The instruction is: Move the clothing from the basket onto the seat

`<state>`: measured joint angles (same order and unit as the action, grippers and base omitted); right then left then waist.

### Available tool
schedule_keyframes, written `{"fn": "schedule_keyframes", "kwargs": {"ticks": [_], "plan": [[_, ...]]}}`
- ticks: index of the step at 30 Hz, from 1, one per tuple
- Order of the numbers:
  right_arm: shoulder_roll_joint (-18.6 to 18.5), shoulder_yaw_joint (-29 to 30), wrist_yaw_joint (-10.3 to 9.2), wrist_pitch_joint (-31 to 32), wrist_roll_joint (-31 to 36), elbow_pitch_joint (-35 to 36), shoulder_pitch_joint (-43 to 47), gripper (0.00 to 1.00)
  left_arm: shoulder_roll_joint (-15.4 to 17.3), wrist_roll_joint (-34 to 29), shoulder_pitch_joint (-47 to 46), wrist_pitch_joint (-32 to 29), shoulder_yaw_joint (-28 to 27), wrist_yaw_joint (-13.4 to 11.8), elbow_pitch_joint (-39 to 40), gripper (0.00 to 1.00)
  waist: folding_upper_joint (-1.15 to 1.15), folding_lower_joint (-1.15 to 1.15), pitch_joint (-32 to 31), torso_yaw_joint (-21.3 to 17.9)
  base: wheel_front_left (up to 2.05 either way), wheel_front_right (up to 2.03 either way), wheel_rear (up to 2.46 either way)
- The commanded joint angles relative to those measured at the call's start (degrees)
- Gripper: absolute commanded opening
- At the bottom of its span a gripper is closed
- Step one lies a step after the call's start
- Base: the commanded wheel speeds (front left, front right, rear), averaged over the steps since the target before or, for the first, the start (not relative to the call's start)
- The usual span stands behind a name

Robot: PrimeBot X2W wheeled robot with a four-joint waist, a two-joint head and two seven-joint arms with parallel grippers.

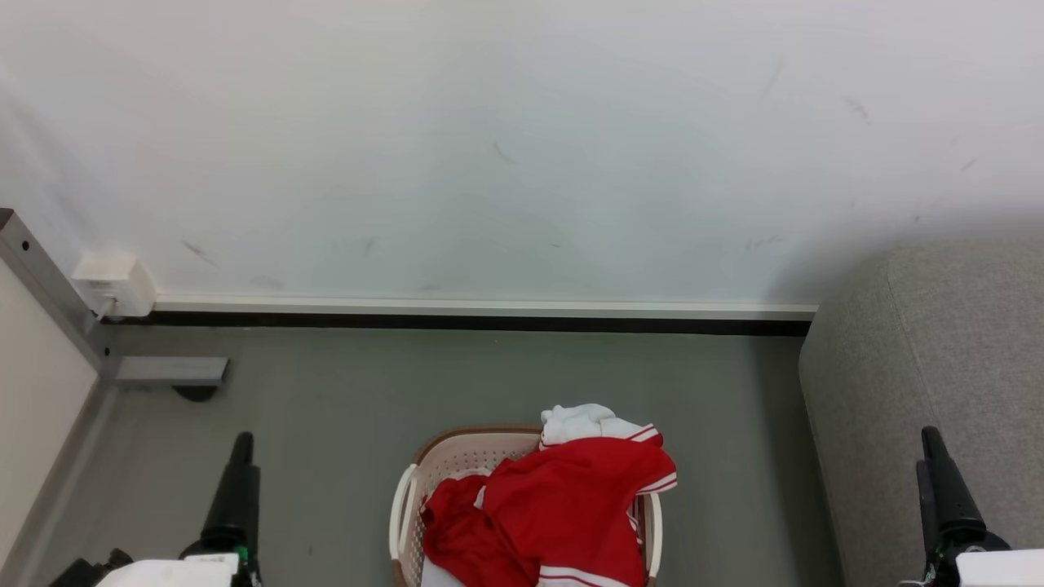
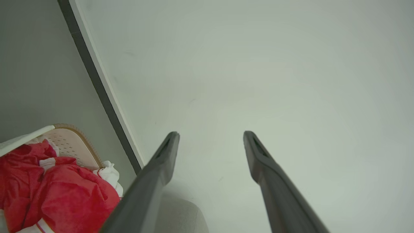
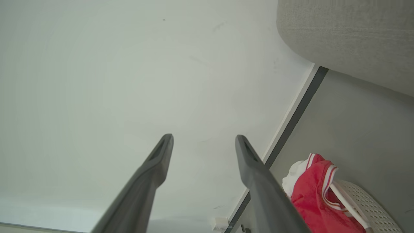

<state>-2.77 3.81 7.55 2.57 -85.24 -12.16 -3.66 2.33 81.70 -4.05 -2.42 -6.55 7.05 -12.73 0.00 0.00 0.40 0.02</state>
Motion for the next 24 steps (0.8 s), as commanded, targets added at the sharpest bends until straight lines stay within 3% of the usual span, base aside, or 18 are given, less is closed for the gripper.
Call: {"fn": "schedule_keyframes", "kwargs": {"ticks": [1,15,24], "plan": [[-0.78,-0.34,-0.02,-0.78,2.53,1.91,-1.3,1.0,0.26,-3.6,-1.09,0.67,-0.06,0.2,1.59,1.0,0.0,0.0,0.01,-0.04,0.0,0.0,0.0],[-2.44,-3.56,-0.03,-4.08,18.45,3.29,-1.02,1.0,0.34,-22.47,-0.31,3.97,1.27,-1.09,3.71,1.0,0.0,0.0,0.01,-0.12,0.0,0.0,0.0],[-3.41,-6.12,-0.04,-5.81,27.02,3.85,-1.03,1.0,0.66,-31.47,0.16,5.69,2.58,-2.14,4.71,1.0,0.0,0.0,-0.09,-0.08,0.0,0.0,0.0]]}}
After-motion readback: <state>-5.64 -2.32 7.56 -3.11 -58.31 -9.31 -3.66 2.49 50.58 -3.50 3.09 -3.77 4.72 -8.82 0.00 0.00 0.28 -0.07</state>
